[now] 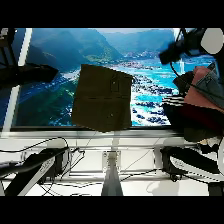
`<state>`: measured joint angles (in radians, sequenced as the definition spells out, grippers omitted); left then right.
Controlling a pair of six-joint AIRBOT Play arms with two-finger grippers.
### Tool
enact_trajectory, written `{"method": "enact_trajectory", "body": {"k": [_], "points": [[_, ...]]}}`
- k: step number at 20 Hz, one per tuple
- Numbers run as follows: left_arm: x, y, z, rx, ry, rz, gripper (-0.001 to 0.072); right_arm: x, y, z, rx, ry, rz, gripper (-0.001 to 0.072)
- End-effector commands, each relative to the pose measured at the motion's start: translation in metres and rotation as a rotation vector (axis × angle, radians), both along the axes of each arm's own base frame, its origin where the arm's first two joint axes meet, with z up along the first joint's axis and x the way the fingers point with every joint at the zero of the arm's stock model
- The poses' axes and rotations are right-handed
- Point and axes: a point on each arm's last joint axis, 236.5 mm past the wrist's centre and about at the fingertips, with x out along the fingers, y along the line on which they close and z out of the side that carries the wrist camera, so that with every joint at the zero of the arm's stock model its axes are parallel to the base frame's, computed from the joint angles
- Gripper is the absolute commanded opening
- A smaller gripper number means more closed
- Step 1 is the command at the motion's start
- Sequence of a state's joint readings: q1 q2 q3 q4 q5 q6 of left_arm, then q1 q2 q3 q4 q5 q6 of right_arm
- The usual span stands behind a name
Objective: Fold the clothes and pants, and hang the long-sleeved shirts on hangers.
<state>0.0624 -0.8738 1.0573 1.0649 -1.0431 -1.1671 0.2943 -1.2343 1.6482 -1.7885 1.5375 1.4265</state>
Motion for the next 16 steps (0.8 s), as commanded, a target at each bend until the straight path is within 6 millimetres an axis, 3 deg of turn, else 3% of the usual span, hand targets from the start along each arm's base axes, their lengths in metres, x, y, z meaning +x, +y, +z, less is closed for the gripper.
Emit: {"method": "enact_trajectory", "body": {"k": [1,3,4,5,7,8,10,11,16], "points": [[-0.001,0.006,-0.004,0.031,0.008,0.002,0.0396,-0.059,-0.012,-0.078,0.24,0.37,-0.035,0.004],[-0.009,0.016,-0.015,0.096,0.049,-0.004,0.0151,-0.087,0.015,-0.115,0.484,0.499,-0.009,0.004],[-0.012,0.024,-0.021,0.144,0.07,-0.002,0.0068,-0.099,0.027,-0.131,0.581,0.545,-0.022,0.004],[-0.014,0.035,-0.027,0.2,0.085,0.006,0.0035,-0.114,0.039,-0.15,0.648,0.595,-0.046,0.0041],[-0.017,0.059,-0.037,0.315,0.107,0.029,0.0035,-0.139,0.057,-0.192,0.732,0.677,-0.117,0.0044],[-0.019,0.068,-0.043,0.354,0.125,0.035,0.0034,-0.148,0.064,-0.211,0.763,0.697,-0.157,0.0107],[-0.033,0.08,-0.066,0.383,0.203,0.034,0.0034,-0.165,0.081,-0.246,0.83,0.713,-0.252,0.0465],[-0.04,0.083,-0.079,0.384,0.239,0.023,0.0033,-0.172,0.089,-0.259,0.864,0.712,-0.302,0.0548],[-0.092,0.064,-0.153,0.12,0.455,-0.013,0.0032,-0.18,0.103,-0.294,0.901,0.656,-0.424,0.0542]]}}
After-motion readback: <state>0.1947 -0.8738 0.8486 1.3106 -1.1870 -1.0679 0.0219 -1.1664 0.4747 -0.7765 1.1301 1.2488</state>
